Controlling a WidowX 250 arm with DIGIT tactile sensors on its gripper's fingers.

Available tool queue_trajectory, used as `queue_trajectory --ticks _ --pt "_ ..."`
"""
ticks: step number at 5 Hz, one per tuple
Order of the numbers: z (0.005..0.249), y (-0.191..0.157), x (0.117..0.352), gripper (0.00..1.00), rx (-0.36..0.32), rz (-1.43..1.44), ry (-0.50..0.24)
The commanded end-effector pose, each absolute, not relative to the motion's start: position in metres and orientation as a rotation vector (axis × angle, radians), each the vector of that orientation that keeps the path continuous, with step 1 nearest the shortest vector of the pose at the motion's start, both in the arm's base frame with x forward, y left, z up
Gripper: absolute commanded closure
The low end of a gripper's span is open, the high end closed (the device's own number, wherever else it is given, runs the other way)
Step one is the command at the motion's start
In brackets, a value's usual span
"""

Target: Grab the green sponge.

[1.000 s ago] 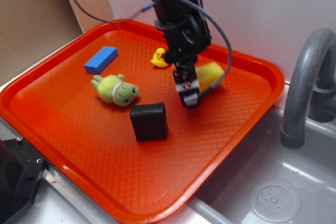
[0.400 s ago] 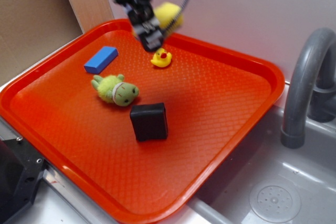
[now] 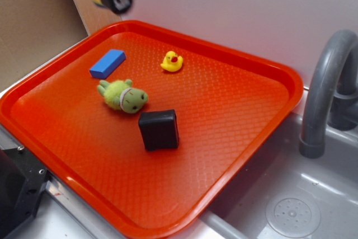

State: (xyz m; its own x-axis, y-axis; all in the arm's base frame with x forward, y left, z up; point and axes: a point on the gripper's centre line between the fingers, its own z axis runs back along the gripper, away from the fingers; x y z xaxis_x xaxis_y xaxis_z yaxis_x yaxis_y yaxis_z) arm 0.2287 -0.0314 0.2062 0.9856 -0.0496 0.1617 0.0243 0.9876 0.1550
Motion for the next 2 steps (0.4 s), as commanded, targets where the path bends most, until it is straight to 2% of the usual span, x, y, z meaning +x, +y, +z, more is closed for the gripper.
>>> queue_trajectory --ticks 1,2 --pt "0.2507 -0.0184 0.2077 1.0 0.121 0.143 -0.257" --pt "0.2507 -0.0195 0.2134 0.18 0.125 0.124 -0.239"
